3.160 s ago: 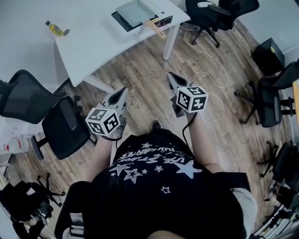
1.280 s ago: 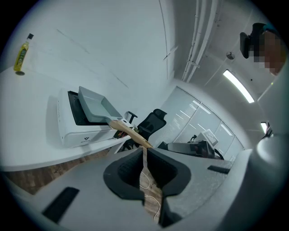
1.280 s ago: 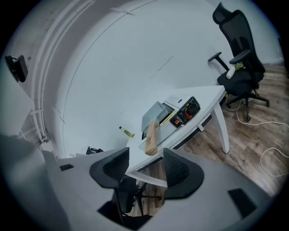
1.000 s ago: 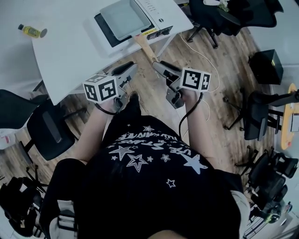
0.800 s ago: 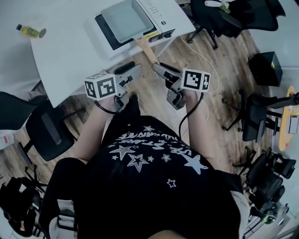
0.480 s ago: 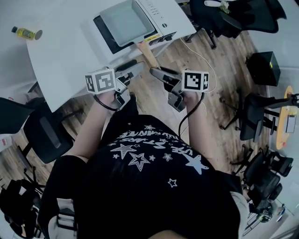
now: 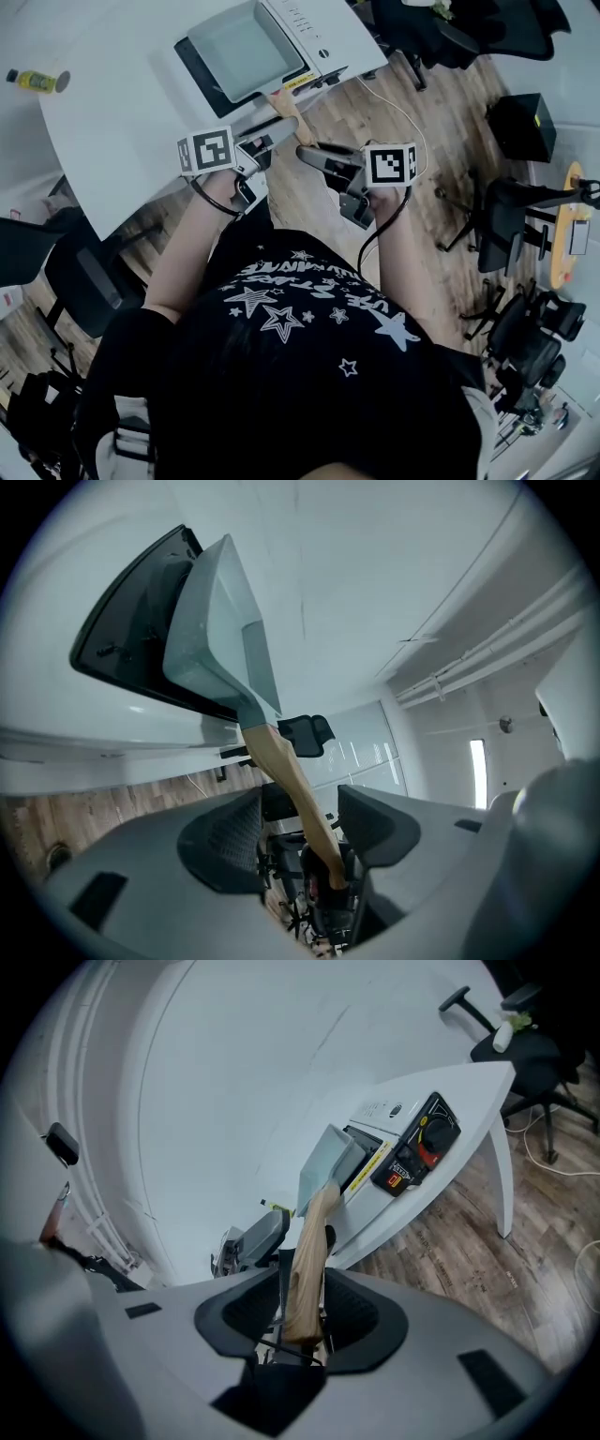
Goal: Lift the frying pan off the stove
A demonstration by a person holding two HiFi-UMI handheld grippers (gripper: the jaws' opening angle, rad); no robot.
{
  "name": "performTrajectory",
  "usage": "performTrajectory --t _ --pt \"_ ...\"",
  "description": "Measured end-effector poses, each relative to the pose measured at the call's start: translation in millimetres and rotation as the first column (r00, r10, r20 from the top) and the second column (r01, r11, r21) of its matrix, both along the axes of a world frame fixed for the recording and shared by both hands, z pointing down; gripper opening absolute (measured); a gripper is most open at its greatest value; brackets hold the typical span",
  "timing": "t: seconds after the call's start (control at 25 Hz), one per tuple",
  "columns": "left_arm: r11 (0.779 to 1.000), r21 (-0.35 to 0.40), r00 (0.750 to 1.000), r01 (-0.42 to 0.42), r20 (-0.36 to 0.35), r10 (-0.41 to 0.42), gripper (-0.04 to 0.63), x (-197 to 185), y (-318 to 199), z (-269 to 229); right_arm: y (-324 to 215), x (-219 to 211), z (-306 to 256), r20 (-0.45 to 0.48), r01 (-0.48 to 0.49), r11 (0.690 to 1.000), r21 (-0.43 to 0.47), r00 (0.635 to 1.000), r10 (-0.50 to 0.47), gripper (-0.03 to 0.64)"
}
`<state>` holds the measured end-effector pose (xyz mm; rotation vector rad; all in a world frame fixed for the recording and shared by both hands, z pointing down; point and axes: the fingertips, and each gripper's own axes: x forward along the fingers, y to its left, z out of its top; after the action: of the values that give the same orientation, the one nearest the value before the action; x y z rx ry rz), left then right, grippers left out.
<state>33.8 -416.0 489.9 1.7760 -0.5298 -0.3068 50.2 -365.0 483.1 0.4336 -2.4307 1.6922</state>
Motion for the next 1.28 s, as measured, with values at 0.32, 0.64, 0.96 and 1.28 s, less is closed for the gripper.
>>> performTrajectory --t 0.32,0.64,0.96,1.28 --pt "0.999 -0.045 1.0 -0.013 -0.016 0.012 0.235 6.4 -17.9 9.3 -1.8 0.4 3.4 0.0 -0.001 1.0 -0.011 1.0 0.001 0.11" --pt "0.999 -0.045 0.999 -0.012 -0.047 0.01 0.192 11.9 -27.6 10.5 -3.4 1.8 5.5 0.022 -0.012 1.0 -0.021 1.0 0.013 0.106" --pt "1.0 -0.024 0.997 0.001 -0.083 -0.003 0.169 11.4 -27.3 7.6 -4.5 4.4 7.7 0.014 -0.039 0.999 0.014 0.999 0.039 0.109" --pt "1.0 0.012 0.997 -0.026 -0.066 0.027 0.167 11.3 -13.8 -5.1 7.9 3.3 -2.4 0.032 -0.039 0.998 0.054 0.999 0.037 0.109"
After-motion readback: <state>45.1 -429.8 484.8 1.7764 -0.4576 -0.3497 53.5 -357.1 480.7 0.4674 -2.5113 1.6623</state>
